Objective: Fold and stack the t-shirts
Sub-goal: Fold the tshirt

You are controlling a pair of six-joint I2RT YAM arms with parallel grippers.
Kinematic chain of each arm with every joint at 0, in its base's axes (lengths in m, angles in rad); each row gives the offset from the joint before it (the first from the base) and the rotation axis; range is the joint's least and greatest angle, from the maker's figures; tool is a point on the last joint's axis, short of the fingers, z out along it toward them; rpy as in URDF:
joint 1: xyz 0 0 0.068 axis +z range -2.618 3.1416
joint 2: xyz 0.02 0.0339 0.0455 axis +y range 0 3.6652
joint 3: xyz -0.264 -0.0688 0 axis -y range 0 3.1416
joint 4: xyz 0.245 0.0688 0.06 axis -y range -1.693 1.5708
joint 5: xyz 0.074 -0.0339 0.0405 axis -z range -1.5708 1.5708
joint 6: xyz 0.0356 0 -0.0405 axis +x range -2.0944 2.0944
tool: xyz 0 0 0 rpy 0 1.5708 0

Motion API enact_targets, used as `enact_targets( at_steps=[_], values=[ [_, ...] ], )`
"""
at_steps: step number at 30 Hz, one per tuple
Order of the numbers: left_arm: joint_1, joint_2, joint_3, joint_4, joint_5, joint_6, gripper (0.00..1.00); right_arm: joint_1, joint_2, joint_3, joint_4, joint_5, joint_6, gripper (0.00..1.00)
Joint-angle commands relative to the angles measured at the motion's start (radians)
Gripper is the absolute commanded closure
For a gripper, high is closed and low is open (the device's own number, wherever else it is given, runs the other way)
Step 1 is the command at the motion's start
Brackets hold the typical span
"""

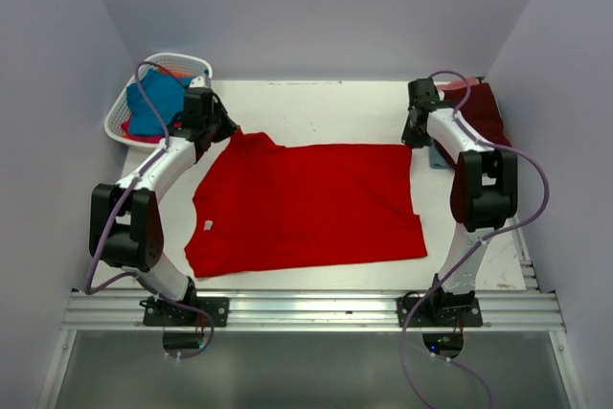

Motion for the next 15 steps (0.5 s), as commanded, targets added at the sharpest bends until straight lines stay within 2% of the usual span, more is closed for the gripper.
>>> enact_targets(
  at_steps=[1,2,6,15],
  values=[
    [0.006,-0.095,0.006,-0.021,0.002,0.014,1.00,-0.004,-0.120,-0.006,-0.017,-0.016,0.003,1.00],
    [0.006,-0.157,-0.004,-0.044,-0.008,0.028,1.00,-0.004,-0.154,-0.026,-0.003,-0.028,0.008,1.00],
    [0.006,-0.207,0.001,-0.070,-0.065,0.046,1.00,-0.004,-0.162,-0.005,0.013,-0.034,0.011,1.00],
    [0.034,-0.227,0.015,-0.098,-0.032,0.049,1.00,-0.003,-0.022,0.180,-0.069,-0.033,0.005,1.00]
  ],
)
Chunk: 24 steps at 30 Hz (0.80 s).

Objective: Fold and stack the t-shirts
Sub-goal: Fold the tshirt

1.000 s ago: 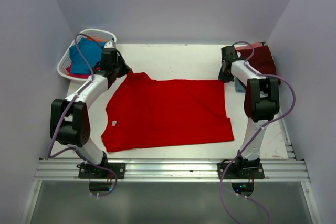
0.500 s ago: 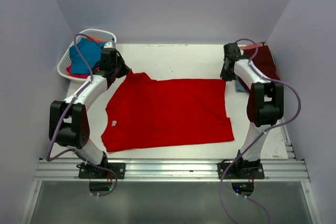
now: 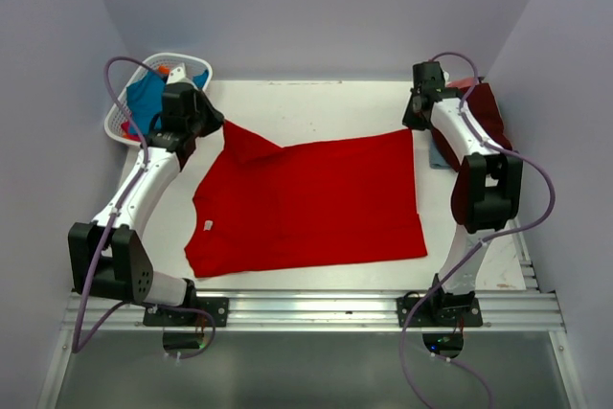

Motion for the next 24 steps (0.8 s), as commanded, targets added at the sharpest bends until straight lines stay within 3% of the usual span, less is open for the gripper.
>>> enact_targets(
  at_steps=[1,9,24],
  values=[
    [0.014,-0.013,0.020,-0.017,0.001,0.030,1.00,-0.003,0.029,0.071,-0.037,-0.002,-0.003,1.00],
    [0.021,-0.060,0.006,-0.066,0.016,0.039,1.00,-0.004,-0.026,0.022,-0.047,0.019,-0.011,1.00],
    [0.021,-0.366,-0.190,-0.230,0.130,-0.016,1.00,-0.003,-0.262,-0.277,-0.021,-0.016,0.013,1.00]
  ],
)
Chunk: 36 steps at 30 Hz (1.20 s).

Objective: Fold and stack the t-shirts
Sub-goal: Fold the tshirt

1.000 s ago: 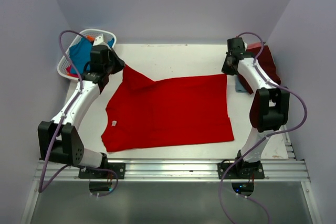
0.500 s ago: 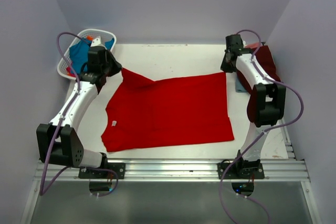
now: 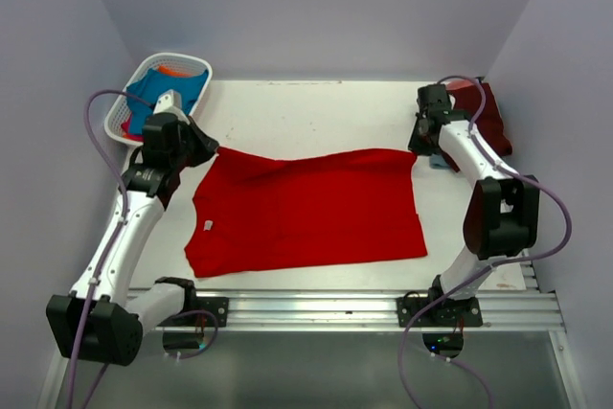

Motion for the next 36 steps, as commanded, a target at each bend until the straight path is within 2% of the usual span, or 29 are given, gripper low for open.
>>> enact_targets(
  at_steps=[1,7,13,18,29,36],
  values=[
    [0.008,-0.111,-0.045,-0.077,0.057,-0.028,1.00,-0.001,-0.098,-0.065,0.008,-0.015,0.013,1.00],
    [0.007,-0.273,-0.139,-0.187,0.032,-0.065,1.00,-0.003,-0.170,-0.161,0.010,-0.031,0.014,1.00],
    [0.007,-0.366,-0.200,-0.276,0.088,-0.120,1.00,0.008,-0.190,-0.204,0.004,-0.037,0.020,1.00],
    [0.005,-0.439,-0.231,-0.327,0.065,-0.138,1.00,0.013,-0.187,-0.229,0.014,-0.037,0.023,1.00],
    [0.005,-0.473,-0.352,-0.339,0.078,-0.161,1.00,0.020,-0.170,-0.267,0.023,-0.017,0.031,1.00],
    [0.005,-0.493,-0.372,-0.365,0.054,-0.157,1.00,0.029,-0.171,-0.309,0.023,-0.014,0.039,1.00]
  ],
)
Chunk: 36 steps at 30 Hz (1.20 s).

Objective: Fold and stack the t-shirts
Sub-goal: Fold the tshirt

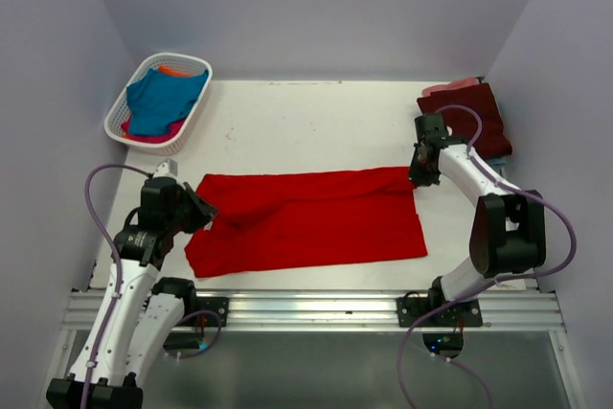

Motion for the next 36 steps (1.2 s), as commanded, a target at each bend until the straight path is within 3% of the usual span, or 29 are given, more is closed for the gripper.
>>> enact_targets(
  at_steps=[1,3,4,7,11,20,36],
  values=[
    [0.005,-0.012,-0.014,-0.014,-0.007,-0.013,1.00,0.016,-0.021,-0.026,0.013,0.007,0.019,0.99],
    [0.005,-0.013,-0.018,-0.014,-0.007,-0.016,1.00,0.048,-0.030,-0.047,0.028,-0.027,0.011,0.75],
    [0.005,-0.015,-0.018,-0.013,-0.009,-0.016,1.00,0.074,-0.062,-0.056,0.042,-0.039,0.005,0.55],
    [0.005,-0.018,-0.015,-0.007,-0.012,-0.021,1.00,0.250,-0.135,-0.075,0.114,-0.053,-0.027,0.38],
    [0.005,-0.013,-0.012,0.010,-0.013,-0.020,1.00,0.486,-0.136,-0.041,0.174,-0.151,-0.024,0.40],
    [0.005,0.014,-0.027,0.080,-0.056,0.008,1.00,0.738,0.061,0.158,0.191,-0.186,-0.035,0.52],
    [0.005,0.091,-0.084,0.231,-0.067,0.033,1.00,0.930,0.332,0.486,0.142,-0.159,-0.072,0.58]
  ],
)
